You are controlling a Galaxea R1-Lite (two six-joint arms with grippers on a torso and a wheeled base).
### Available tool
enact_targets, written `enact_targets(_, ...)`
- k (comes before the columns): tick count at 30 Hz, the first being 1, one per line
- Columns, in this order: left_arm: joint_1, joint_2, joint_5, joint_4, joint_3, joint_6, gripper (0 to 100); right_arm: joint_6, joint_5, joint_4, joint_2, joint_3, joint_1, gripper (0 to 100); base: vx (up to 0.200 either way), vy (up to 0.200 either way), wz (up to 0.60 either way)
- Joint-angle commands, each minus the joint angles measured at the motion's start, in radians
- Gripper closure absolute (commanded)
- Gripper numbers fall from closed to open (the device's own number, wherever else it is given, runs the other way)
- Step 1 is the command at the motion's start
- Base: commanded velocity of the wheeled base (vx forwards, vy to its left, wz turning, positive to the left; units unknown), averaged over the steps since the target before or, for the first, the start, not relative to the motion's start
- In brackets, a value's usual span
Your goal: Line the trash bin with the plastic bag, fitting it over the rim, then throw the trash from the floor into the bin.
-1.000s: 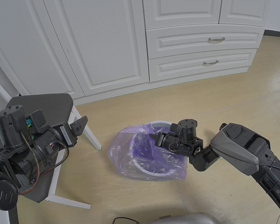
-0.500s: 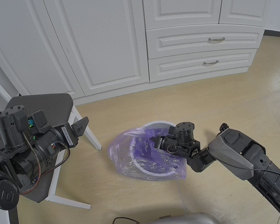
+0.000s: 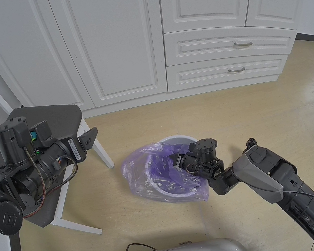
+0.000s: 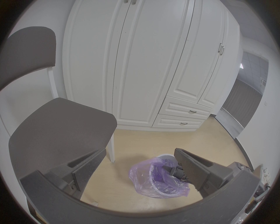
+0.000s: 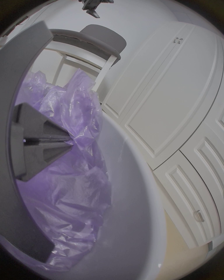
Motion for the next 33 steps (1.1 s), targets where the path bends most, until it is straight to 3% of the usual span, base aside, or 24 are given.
enact_targets(1,0.001,0.005,0.003,0.000,-0.001,-0.002,0,0.005,-0.040,-0.042,-0.078,0.074,0.020,100,0.000,0.000,0.00)
enact_targets(5,0.022,-0.004,0.006,0.000,-0.005,0.000,0,0.016,-0.031,-0.117,-0.163,0.209,0.020,100,0.000,0.000,0.00)
enact_targets(12,0.041,0.003,0.007,0.000,-0.010,0.004,0,0.004,-0.031,-0.128,-0.267,0.317,-0.010,100,0.000,0.000,0.00)
enact_targets(16,0.039,0.008,0.036,0.000,0.002,0.058,0,-0.001,-0.030,-0.134,-0.332,0.378,-0.031,100,0.000,0.000,0.00)
enact_targets(28,0.033,0.026,0.056,-0.017,0.002,0.061,0,-0.134,-0.024,-0.133,-0.404,0.456,-0.040,100,0.000,0.000,0.00)
enact_targets(33,0.031,0.034,0.056,-0.022,0.002,0.064,0,-0.146,-0.025,-0.133,-0.448,0.484,-0.048,100,0.000,0.000,0.00)
